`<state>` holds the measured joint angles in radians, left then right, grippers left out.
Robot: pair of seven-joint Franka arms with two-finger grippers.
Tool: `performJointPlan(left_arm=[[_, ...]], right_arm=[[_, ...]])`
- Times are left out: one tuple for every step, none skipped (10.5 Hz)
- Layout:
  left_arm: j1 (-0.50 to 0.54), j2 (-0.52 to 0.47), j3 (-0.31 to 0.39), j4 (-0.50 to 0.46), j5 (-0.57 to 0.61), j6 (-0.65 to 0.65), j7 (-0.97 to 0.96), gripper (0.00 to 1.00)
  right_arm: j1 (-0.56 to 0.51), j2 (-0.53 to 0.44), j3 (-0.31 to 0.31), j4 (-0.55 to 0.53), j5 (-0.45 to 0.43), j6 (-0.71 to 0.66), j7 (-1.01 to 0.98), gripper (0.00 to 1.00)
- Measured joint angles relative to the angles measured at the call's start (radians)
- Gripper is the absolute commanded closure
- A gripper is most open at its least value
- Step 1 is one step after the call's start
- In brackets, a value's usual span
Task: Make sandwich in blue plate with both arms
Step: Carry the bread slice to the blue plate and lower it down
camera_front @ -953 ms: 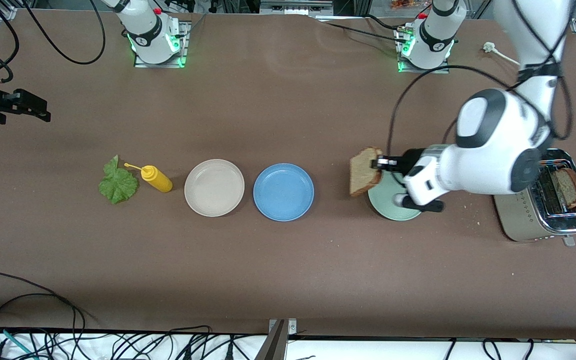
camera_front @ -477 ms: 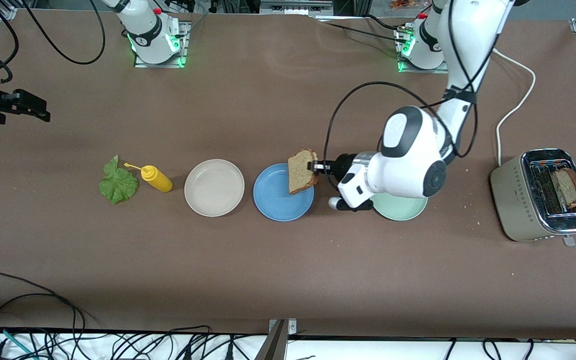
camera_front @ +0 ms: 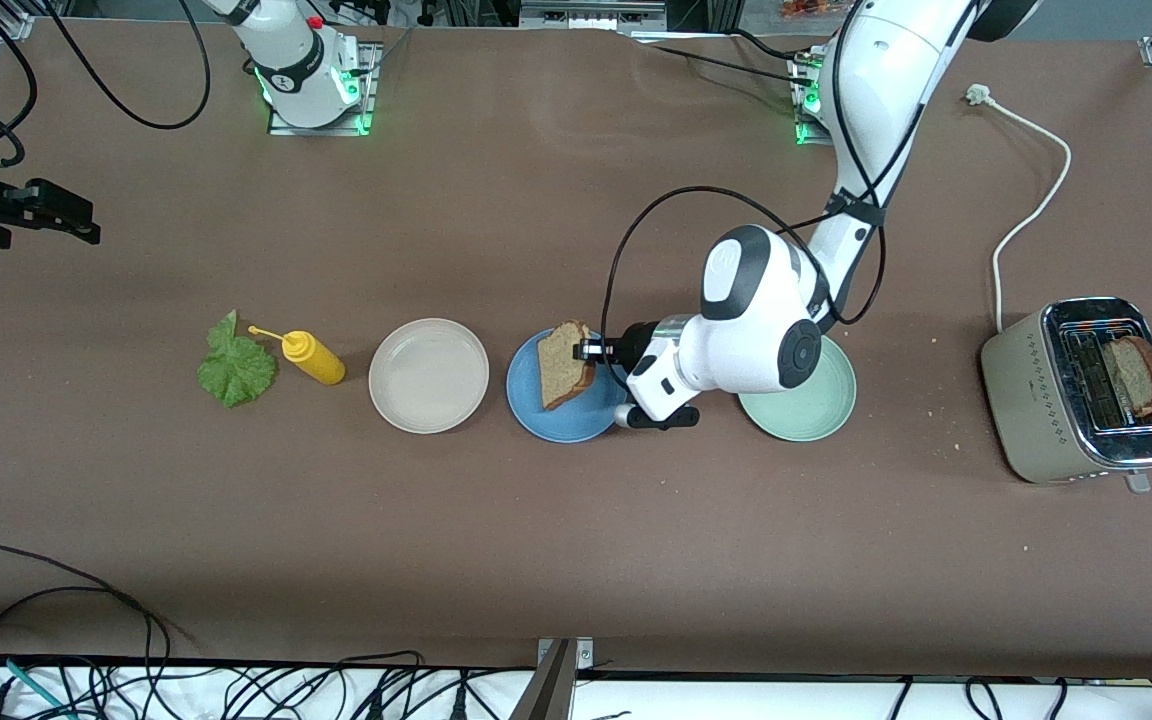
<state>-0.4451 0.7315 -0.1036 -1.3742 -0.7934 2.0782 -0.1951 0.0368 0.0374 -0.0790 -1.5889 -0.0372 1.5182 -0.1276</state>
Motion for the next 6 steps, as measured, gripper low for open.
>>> performJointPlan(left_arm=[[-0.008, 0.018, 0.0, 0.015, 0.0, 0.02, 0.0, 1.0], [-0.016, 0.035, 0.0, 0.023, 0.0, 0.044, 0.0, 1.0], [-0.024, 0.05, 0.0, 0.028, 0.0, 0.059, 0.0, 1.0], [-0.036, 0.067, 0.0, 0.031, 0.0, 0.08, 0.0, 1.0], [-0.044, 0.08, 0.0, 0.033, 0.0, 0.086, 0.0, 1.0], [-0.047, 0.09, 0.0, 0.034, 0.0, 0.089, 0.0, 1.0]], right_arm=[[0.0, 0.0, 0.0, 0.0, 0.0, 0.0, 0.0, 0.0], [0.0, 0.0, 0.0, 0.0, 0.0, 0.0, 0.0, 0.0], [0.0, 0.0, 0.0, 0.0, 0.0, 0.0, 0.0, 0.0], [0.0, 0.0, 0.0, 0.0, 0.0, 0.0, 0.0, 0.0], [0.0, 0.0, 0.0, 0.0, 0.0, 0.0, 0.0, 0.0], [0.0, 0.0, 0.0, 0.0, 0.0, 0.0, 0.0, 0.0]])
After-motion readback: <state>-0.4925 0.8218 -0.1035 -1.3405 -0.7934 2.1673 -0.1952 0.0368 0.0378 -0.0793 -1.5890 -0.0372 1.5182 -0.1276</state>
